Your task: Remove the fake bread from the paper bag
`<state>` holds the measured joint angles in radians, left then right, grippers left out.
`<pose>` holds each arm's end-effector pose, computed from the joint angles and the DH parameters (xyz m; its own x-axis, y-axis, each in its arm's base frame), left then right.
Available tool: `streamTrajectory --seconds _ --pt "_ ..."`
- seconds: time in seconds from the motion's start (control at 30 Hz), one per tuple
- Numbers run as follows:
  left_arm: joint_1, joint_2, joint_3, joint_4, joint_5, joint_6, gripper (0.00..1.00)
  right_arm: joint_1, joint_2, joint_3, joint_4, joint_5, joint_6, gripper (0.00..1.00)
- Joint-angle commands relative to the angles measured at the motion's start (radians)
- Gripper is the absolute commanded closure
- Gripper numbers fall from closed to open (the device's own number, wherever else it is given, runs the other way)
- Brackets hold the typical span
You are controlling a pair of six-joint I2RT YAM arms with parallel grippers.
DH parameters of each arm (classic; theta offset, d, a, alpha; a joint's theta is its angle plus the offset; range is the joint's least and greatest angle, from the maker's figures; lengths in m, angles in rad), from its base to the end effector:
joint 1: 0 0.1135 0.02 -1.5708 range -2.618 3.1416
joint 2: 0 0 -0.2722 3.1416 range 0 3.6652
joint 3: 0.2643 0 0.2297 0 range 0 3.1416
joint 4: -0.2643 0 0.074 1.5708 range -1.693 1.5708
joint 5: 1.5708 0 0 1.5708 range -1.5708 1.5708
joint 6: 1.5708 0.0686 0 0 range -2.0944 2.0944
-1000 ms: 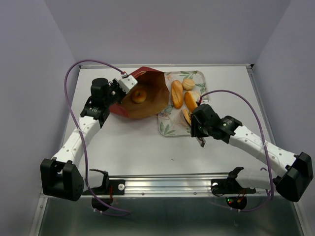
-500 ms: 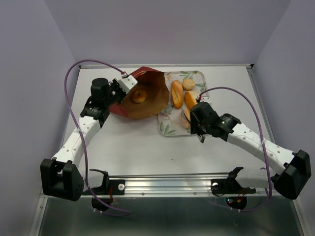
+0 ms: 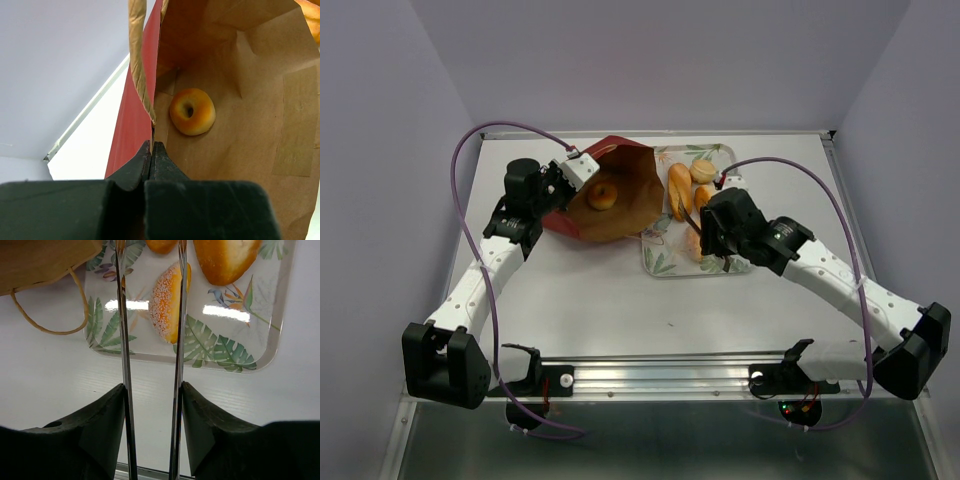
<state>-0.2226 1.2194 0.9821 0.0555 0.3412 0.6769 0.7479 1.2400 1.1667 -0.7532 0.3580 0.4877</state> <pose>0.2800 -0.0869 0.3502 0.1939 0.5613 -0.8046 0.5228 0.6348 0.5689 0.2002 0.1529 0.3129 -0.6933 -0.0445 -0.7193 -0.1563 0.9836 0.0898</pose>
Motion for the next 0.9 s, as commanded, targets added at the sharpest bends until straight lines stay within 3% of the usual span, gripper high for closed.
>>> streamTrajectory --seconds 0.0,0.37,0.6,0.87 --pt "-0.006 -0.047 0.023 0.053 0.021 0.007 1.00 0.004 0.004 0.070 0.021 -0.008 -0.049 0.48" --pt "-0.006 -0.043 0.020 0.060 0.025 0.000 1.00 0.004 0.004 0.209 0.043 -0.244 -0.264 0.50" --pt "-0.012 -0.054 0.009 0.053 0.030 -0.005 1.00 0.004 0.202 0.349 0.164 -0.418 -0.285 0.50" --pt "-0.020 -0.052 0.010 0.058 0.030 -0.008 1.00 0.004 0.386 0.386 0.307 -0.412 -0.252 0.50"
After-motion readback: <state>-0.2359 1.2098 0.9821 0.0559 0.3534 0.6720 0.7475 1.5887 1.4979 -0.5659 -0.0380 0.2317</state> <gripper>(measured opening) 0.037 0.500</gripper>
